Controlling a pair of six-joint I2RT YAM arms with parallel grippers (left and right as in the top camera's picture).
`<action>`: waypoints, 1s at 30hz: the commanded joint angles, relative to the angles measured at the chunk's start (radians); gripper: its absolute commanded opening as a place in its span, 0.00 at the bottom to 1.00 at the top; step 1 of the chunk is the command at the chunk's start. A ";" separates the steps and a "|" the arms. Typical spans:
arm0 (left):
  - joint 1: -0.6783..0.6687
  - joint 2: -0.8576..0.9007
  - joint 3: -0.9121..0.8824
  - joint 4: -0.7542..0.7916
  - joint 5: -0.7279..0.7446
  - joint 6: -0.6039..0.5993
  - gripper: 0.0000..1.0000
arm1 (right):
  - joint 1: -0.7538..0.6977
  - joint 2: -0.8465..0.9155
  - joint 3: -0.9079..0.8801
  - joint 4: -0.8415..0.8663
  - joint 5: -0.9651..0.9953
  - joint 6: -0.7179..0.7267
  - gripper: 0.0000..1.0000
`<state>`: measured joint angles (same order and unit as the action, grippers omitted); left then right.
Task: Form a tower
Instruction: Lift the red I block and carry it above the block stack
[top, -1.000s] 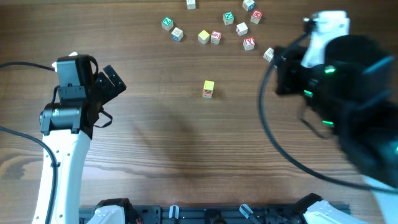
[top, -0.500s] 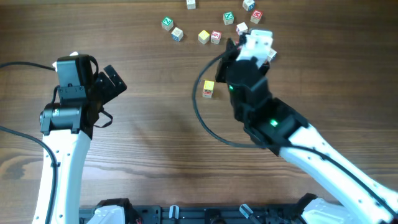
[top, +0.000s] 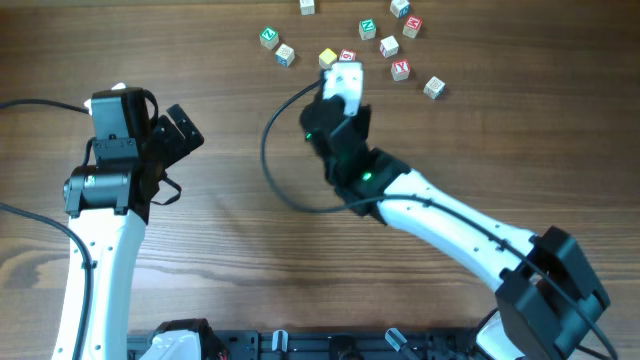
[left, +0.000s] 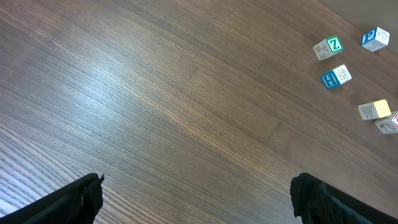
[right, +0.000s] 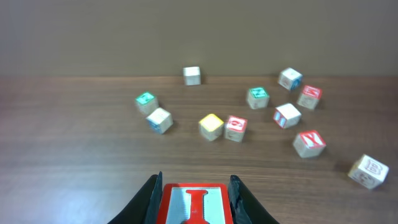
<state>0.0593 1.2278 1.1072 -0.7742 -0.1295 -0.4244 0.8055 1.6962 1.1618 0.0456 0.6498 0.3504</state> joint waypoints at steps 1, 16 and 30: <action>0.005 0.003 0.000 0.002 0.009 -0.002 1.00 | 0.140 -0.117 0.008 -0.003 0.203 -0.149 0.04; 0.005 0.003 0.000 -0.029 0.009 -0.002 1.00 | 0.214 -0.225 -0.484 0.617 0.351 0.008 0.04; 0.005 0.003 0.000 -0.030 0.009 -0.002 1.00 | -0.027 -0.077 -0.547 0.740 -0.250 -0.116 0.04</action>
<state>0.0593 1.2274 1.1072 -0.8051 -0.1291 -0.4244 0.7769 1.5555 0.6167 0.7444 0.5358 0.2550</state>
